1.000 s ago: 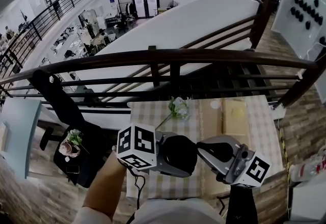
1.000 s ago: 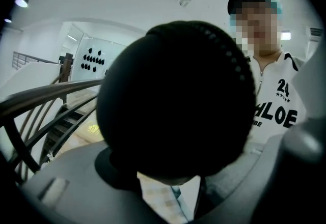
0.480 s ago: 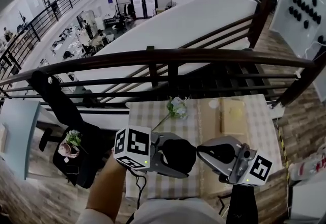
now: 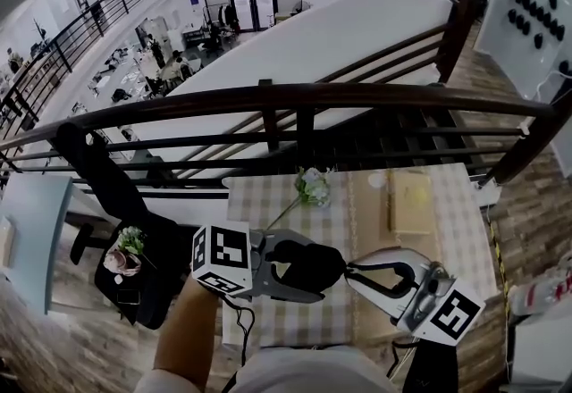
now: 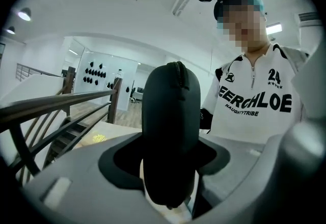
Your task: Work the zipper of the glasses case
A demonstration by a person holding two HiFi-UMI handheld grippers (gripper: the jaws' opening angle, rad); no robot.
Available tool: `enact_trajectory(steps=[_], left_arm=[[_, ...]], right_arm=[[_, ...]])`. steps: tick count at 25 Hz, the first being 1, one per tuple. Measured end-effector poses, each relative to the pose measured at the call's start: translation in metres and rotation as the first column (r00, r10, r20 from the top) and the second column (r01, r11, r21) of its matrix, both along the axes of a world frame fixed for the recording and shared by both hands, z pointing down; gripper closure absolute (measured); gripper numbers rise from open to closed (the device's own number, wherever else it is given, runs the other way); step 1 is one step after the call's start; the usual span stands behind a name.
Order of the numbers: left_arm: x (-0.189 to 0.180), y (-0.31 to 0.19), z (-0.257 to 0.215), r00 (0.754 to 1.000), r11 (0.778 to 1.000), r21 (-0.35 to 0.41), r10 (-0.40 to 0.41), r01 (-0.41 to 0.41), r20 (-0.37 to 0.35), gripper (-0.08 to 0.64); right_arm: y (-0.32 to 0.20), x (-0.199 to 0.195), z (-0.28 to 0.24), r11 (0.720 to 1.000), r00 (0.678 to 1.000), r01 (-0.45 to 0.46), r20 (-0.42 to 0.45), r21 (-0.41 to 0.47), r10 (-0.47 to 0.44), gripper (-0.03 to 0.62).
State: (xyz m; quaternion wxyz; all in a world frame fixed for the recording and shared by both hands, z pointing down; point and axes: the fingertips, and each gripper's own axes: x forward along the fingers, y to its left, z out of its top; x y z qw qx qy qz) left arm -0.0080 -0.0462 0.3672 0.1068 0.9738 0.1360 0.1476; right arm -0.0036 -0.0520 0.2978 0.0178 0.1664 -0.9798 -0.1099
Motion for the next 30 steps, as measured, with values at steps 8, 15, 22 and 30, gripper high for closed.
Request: enact_trajectory(steps=[8,15,22,30], left_arm=[[-0.004,-0.008,0.002,0.999,0.998,0.040,-0.040,0.040,-0.002,0.288],[-0.004,-0.009,-0.004,0.999,0.998,0.051,-0.031,0.033,-0.032,0.288],[-0.007,-0.001,-0.001,1.000,0.998,0.063,0.007,-0.007,0.001,0.291],[-0.011,0.003,0.030,0.980,0.994,0.110,0.006,-0.028,0.201,0.301]], right_arm=[[-0.003,0.010,0.001,0.995,0.998,0.030,0.054,-0.096,-0.025,0.467],[-0.007,-0.009,0.025,0.988,0.999,0.045,0.012,-0.151,-0.044,0.457],[0.002,-0.015,0.025,0.984,0.995,0.099,0.023,-0.145,-0.097,0.536],[0.010,-0.002,0.078,0.981,0.949,0.041,-0.301,-0.191,-0.098,0.555]])
